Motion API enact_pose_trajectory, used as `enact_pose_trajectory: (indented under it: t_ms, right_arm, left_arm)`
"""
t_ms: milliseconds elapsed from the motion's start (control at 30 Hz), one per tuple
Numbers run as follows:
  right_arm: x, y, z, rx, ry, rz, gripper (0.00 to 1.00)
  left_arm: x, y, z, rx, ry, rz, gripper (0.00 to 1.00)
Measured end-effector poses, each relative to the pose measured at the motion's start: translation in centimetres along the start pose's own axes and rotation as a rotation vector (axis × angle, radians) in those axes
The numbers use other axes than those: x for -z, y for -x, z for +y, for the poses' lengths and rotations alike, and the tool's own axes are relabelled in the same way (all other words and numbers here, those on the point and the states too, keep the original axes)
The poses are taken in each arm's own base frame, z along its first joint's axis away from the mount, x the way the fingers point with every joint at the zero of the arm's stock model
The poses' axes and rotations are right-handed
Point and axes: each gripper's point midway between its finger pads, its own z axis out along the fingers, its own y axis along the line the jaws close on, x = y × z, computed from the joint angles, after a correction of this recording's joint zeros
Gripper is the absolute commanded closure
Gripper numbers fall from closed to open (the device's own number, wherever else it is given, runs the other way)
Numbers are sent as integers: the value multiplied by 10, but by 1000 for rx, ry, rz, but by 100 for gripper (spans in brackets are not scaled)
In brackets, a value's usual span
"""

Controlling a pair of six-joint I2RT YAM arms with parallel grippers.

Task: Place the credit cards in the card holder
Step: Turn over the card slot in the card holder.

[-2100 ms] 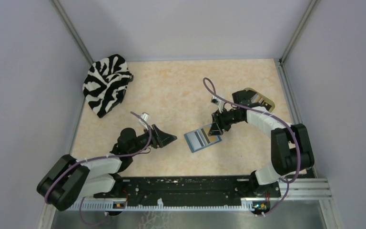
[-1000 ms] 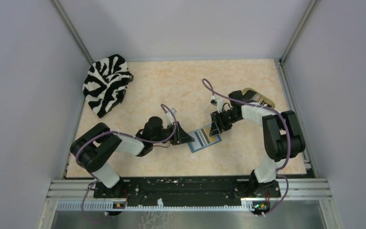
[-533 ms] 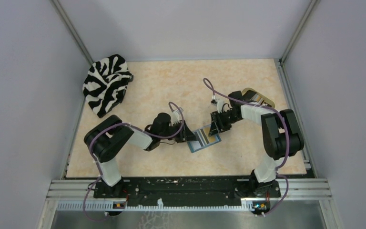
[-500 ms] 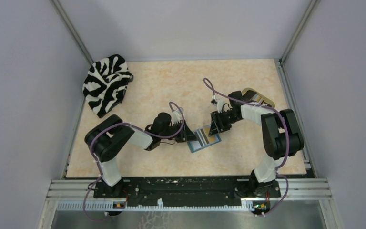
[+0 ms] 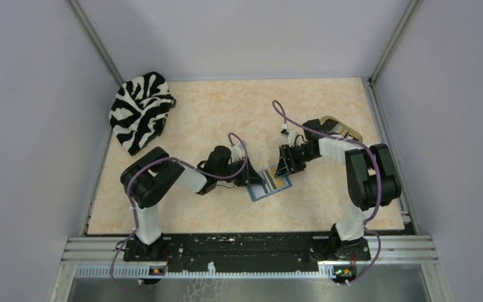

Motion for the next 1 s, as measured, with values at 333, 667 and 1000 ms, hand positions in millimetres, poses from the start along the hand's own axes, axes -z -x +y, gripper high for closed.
enact_pose_trajectory:
  t_ms: [333, 667, 1000]
  right_arm:
    - [10, 15, -6, -62, 34, -76, 53]
    - [2, 8, -5, -131, 76, -43, 56]
    - [1, 7, -9, -154, 45, -40, 53]
  left_arm:
    - [-5, 2, 1, 1, 5, 4, 71]
    - [-8, 3, 3, 4, 10, 7, 72]
    - [-9, 3, 4, 5, 11, 9, 73]
